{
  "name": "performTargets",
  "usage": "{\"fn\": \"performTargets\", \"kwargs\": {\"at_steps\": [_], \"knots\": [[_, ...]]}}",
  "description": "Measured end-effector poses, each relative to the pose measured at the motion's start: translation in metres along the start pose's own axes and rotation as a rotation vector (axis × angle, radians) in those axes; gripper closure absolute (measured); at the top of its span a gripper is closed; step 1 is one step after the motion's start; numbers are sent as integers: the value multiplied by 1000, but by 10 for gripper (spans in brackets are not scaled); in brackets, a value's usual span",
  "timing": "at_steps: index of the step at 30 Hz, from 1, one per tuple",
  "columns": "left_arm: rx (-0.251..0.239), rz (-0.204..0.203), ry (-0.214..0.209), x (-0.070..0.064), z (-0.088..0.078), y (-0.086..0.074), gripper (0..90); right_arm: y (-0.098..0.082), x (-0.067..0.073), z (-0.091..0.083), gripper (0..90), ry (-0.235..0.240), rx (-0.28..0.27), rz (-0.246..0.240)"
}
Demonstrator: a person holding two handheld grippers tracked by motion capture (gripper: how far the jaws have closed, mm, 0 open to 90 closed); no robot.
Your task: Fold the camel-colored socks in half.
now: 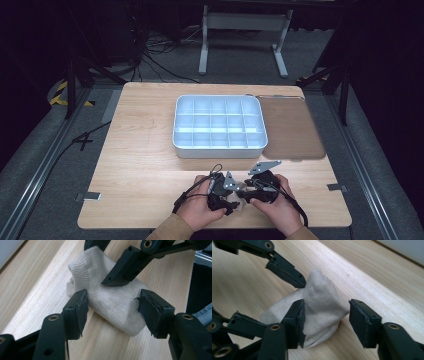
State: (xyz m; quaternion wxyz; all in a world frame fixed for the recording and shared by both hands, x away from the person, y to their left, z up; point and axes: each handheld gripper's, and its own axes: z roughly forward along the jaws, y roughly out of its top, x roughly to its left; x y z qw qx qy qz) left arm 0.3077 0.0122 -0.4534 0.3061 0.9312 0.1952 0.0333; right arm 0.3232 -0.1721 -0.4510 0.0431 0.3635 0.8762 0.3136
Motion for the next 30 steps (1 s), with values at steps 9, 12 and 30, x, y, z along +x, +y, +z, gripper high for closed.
{"fn": "performTargets", "kwargs": {"at_steps": [9,12,30], "knots": [[5,-20,0,-1,0,-3,398,-1,-8,8,419,90,38,118],[3,-15,3,-1,0,-4,393,1,-8,9,463,109,51,116],[1,-45,3,2,-8,-8,366,5,-2,8,739,172,64,76]]}}
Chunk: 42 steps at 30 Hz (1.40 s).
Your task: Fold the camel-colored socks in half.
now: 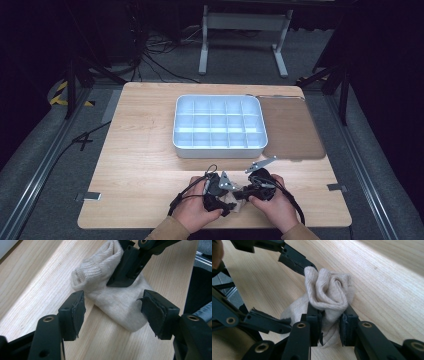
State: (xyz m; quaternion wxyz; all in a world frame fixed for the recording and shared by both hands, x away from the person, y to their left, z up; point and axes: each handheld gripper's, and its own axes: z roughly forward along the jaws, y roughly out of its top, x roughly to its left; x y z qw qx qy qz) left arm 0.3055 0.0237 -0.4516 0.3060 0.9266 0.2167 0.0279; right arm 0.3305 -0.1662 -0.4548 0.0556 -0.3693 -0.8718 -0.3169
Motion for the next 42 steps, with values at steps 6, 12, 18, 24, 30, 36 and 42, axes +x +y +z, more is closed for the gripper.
{"fn": "performTargets", "kwargs": {"at_steps": [6,12,18,24,30,36,42], "knots": [[-3,-9,17,7,-18,-2,365,2,3,-5,743,1,-6,-15],[-6,-25,51,17,-41,-12,359,6,6,-15,743,-11,-21,-38],[10,-99,92,32,-56,-26,354,11,6,-26,742,-27,-42,-52],[-6,-127,107,41,-66,-30,348,18,7,-35,742,-44,-51,-64],[8,-121,124,45,-70,-34,343,26,6,-44,742,-61,-61,-70],[2,-136,124,51,-76,-37,336,35,4,-57,742,-87,-78,-66],[-10,-145,131,55,-79,-39,334,43,0,-70,742,-115,-97,-63]]}}
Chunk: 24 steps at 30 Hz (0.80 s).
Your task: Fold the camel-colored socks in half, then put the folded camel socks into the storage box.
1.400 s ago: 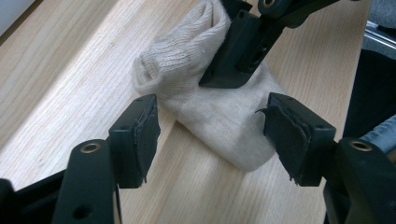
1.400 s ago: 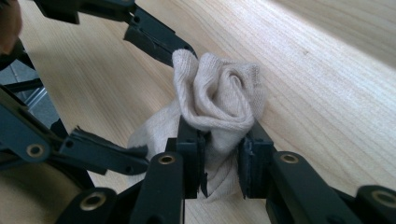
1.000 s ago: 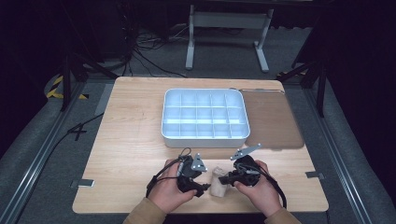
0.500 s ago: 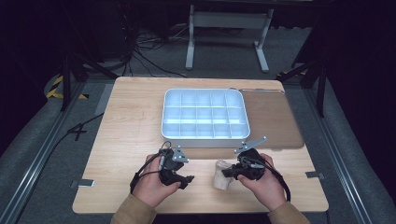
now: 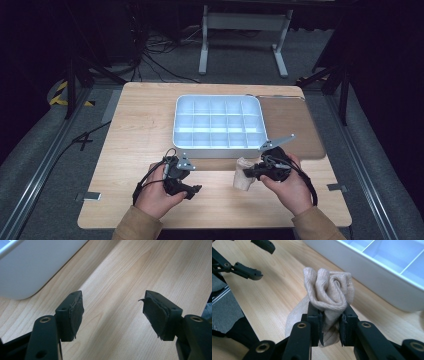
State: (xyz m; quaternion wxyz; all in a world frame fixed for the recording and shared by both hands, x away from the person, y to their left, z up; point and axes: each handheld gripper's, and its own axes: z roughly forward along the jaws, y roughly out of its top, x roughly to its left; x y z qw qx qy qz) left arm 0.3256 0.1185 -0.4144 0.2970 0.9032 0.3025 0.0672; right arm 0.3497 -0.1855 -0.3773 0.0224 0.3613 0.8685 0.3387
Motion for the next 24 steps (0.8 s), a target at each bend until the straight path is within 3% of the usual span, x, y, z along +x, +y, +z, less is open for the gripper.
{"fn": "performTargets", "kwargs": {"at_steps": [24], "knots": [[-7,-16,4,5,-4,-2,327,29,-22,-33,739,-118,-45,-36]]}}
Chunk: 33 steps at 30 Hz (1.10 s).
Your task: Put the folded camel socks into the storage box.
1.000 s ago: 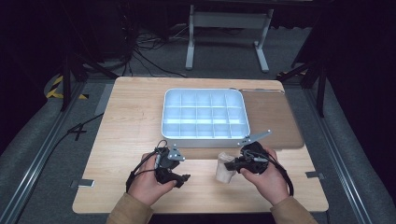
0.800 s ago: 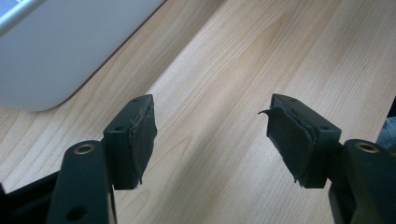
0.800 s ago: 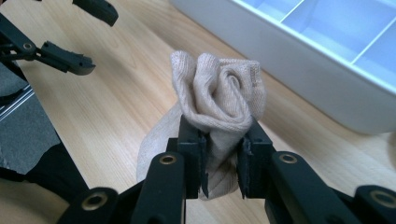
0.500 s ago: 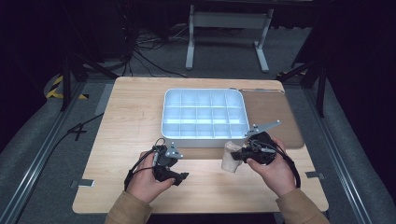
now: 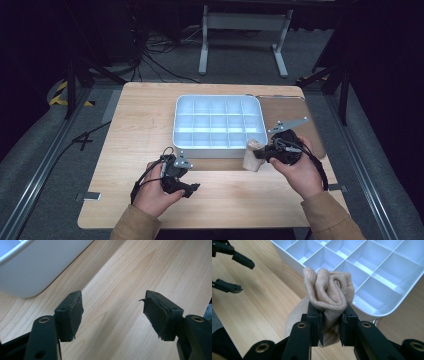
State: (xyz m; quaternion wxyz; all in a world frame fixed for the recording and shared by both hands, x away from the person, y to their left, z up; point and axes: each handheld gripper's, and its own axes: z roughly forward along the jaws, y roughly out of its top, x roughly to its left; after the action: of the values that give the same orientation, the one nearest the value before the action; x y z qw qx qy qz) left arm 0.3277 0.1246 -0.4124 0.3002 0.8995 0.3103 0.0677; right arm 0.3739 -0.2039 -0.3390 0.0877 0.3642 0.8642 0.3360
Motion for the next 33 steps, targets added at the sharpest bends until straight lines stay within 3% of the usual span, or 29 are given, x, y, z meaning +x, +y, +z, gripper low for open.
{"fn": "performTargets", "kwargs": {"at_steps": [11,18,33], "knots": [[-3,-9,7,3,-5,-4,319,14,-17,-4,736,-44,-1,-11],[-4,-7,14,3,-5,-5,319,21,-28,-6,735,-44,0,11],[-2,-9,17,4,-6,-5,322,35,-49,2,729,-82,32,-29]]}}
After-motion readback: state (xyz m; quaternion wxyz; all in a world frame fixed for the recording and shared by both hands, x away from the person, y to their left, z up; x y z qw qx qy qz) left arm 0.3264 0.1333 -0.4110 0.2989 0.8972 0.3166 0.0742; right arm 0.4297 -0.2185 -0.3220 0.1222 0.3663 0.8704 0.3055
